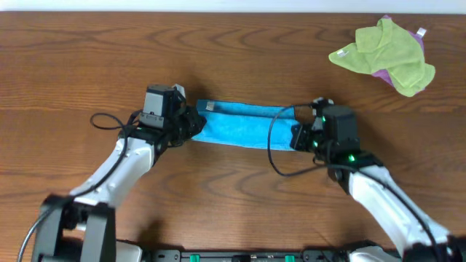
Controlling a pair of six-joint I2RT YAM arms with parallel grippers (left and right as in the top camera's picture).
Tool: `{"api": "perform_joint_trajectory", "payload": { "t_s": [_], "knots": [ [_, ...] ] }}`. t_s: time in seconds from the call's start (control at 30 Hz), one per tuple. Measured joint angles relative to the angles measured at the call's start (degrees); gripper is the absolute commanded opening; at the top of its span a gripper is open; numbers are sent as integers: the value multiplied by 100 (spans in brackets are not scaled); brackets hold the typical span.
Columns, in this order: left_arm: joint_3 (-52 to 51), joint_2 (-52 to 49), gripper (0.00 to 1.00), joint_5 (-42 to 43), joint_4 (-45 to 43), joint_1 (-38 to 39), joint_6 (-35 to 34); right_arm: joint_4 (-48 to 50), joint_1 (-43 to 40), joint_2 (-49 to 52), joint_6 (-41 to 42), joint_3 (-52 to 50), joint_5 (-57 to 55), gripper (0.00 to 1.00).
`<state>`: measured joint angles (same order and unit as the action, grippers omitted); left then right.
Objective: Fold the cloth
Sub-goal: 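Lift the near edge with both grippers and fold it over the far edge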
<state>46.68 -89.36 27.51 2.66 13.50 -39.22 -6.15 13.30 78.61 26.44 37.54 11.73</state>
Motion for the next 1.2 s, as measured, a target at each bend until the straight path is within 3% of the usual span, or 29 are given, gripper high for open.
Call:
{"api": "perform_joint_trajectory", "payload": {
  "t_s": [0.23, 0.6, 0.93, 1.0, 1.2],
  "knots": [
    [-2, -503, 6, -203, -776, 0, -208, 9, 0, 787, -330, 586, -219, 1],
    [0, -1075, 6, -402, -1644, 0, -442, 382, 0, 1241, -487, 699, -535, 1],
    [319, -1705, 6, -503, -1690, 0, -555, 929, 0, 1832, -507, 708, -623, 2],
    [389, -1731, 11, -507, -1694, 0, -557, 925, 0, 1888, -507, 708, -636, 5],
    [426, -1733, 48, -595, -1703, -2, -455, 949, 0, 1906, -577, 710, -826, 28]
  ]
}}
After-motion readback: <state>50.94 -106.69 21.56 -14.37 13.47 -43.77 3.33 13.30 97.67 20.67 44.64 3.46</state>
